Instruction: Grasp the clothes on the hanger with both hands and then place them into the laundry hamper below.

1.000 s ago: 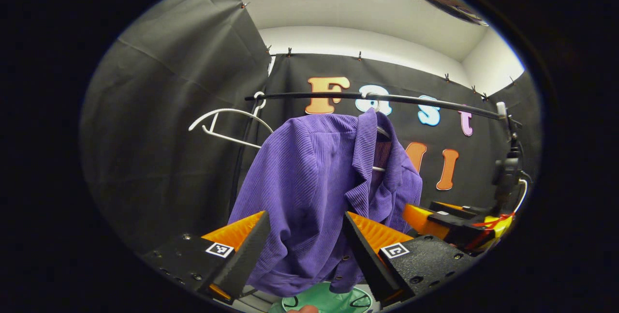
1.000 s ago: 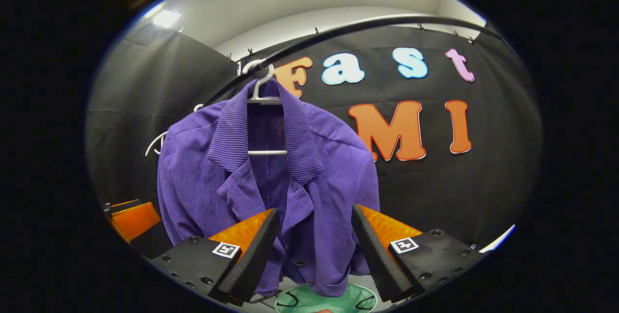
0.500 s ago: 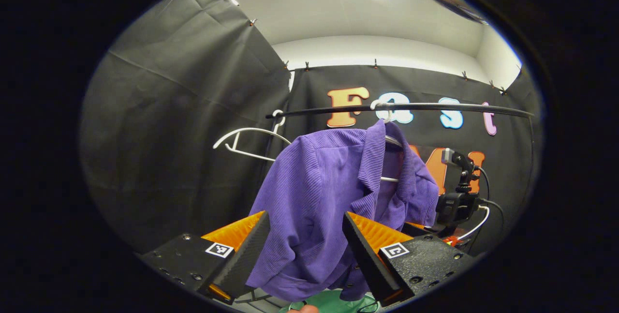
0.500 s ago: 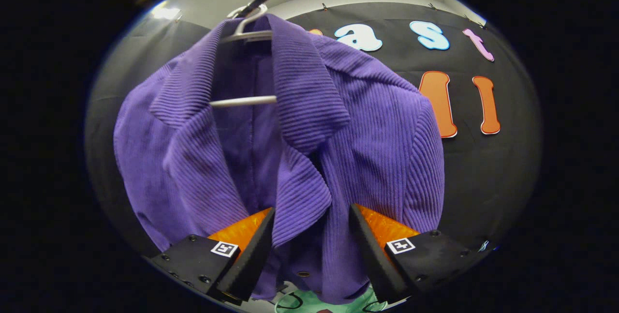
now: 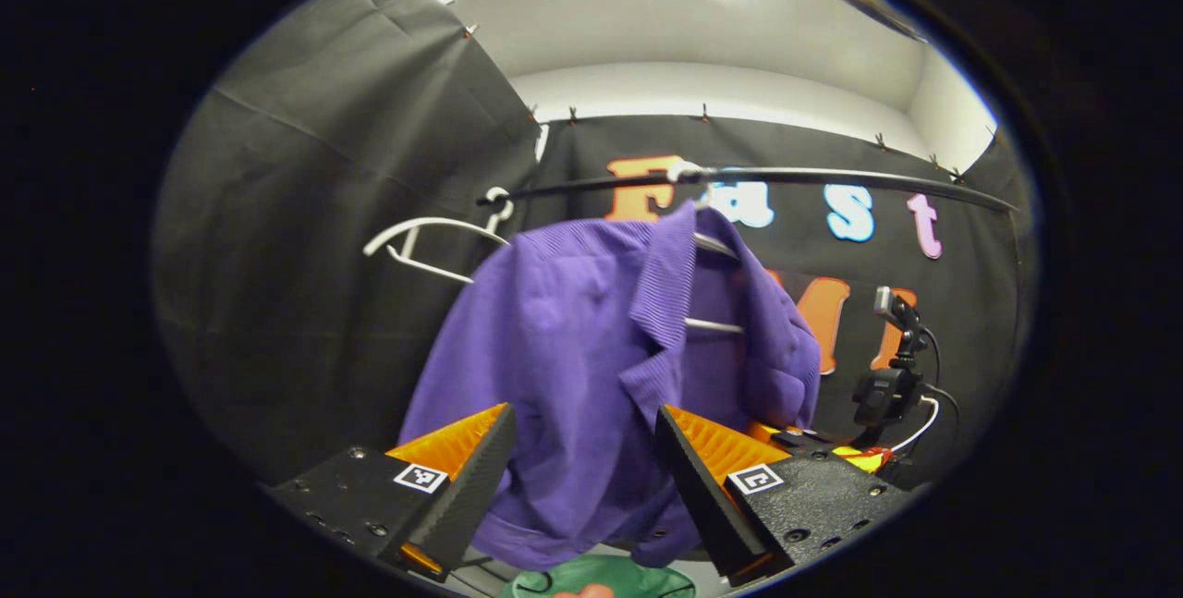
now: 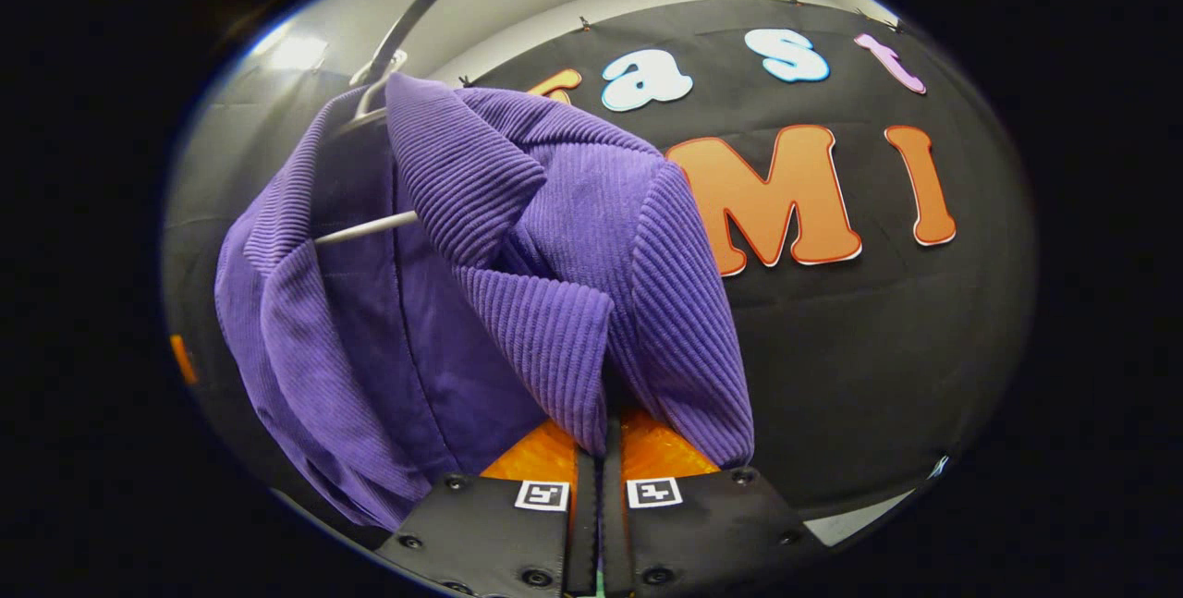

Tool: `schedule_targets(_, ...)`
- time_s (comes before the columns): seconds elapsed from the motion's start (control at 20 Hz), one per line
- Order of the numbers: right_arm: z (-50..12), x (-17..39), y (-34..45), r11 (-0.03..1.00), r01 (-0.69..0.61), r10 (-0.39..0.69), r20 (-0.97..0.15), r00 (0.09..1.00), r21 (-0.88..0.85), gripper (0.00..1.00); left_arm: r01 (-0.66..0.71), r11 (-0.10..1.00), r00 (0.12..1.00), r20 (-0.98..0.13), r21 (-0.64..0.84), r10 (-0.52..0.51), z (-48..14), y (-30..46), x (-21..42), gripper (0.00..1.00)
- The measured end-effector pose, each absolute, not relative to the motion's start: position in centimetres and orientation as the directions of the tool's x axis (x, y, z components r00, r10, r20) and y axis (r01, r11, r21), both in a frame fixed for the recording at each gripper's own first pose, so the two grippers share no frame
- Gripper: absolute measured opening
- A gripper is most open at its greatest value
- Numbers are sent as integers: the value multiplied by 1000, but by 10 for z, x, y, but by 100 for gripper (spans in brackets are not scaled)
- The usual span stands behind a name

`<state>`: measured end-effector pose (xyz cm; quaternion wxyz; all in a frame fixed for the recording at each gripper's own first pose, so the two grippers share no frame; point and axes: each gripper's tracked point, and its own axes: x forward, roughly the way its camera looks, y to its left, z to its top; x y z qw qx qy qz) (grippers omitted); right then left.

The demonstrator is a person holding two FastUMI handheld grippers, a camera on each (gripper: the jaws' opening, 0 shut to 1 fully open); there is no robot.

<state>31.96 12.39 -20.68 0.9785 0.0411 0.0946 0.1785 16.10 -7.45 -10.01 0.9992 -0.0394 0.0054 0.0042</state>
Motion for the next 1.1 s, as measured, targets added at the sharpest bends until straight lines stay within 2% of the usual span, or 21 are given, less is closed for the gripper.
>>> schedule_targets(0.05, -200, 315, 115, 934, -344, 356, -155, 922, 102, 10, 11, 997, 999, -29, -72, -13, -113, -87, 173, 95)
schedule_targets(0.15, -181, 307, 101, 937, -341, 349, -114, 930, 80, 10, -21, 997, 999, -38, -68, 19, -135, -100, 193, 95)
schedule_targets(0.2, -174, 305, 97, 937, -342, 348, -101, 932, 72, 10, -15, 997, 999, -37, -73, 12, -148, -110, 204, 92)
schedule_targets(0.25, -170, 302, 94, 937, -342, 347, -94, 933, 70, 10, -21, 997, 999, -37, -68, 18, -162, -112, 216, 95)
schedule_targets(0.35, -164, 300, 90, 936, -345, 351, -89, 932, 74, 10, -61, 997, 998, -29, -50, 59, -183, -112, 237, 95)
schedule_targets(0.45, -161, 296, 89, 934, -349, 355, -89, 931, 72, 10, -104, 995, 994, 16, 3, 104, -191, -113, 251, 92)
schedule_targets(0.6, -160, 288, 90, 932, -356, 362, -91, 928, 72, 10, -283, 946, 954, 143, 156, 262, -181, -86, 266, 91)
schedule_targets(0.65, -159, 288, 88, 935, -350, 354, -91, 931, 63, 10, -315, 932, 942, 178, 179, 285, -175, -78, 271, 95)
schedule_targets(0.8, -155, 283, 88, 933, -352, 357, -83, 930, 75, 10, -298, 927, 950, 162, 226, 266, -180, -64, 288, 92)
schedule_targets(0.85, -154, 282, 87, 934, -350, 355, -78, 932, 71, 10, -290, 928, 954, 151, 232, 261, -179, -58, 287, 78)
schedule_targets(0.9, -152, 280, 88, 934, -351, 355, -70, 932, 65, 15, -262, 938, 963, 127, 229, 238, -180, -52, 288, 64)
schedule_targets(0.95, -149, 277, 88, 934, -351, 355, -62, 933, 60, 10, -233, 947, 971, 104, 220, 215, -179, -47, 286, 50)
schedule_targets(1.1, -144, 276, 86, 940, -338, 341, -45, 939, 50, 10, -187, 968, 982, 68, 166, 178, -167, -26, 265, 8)
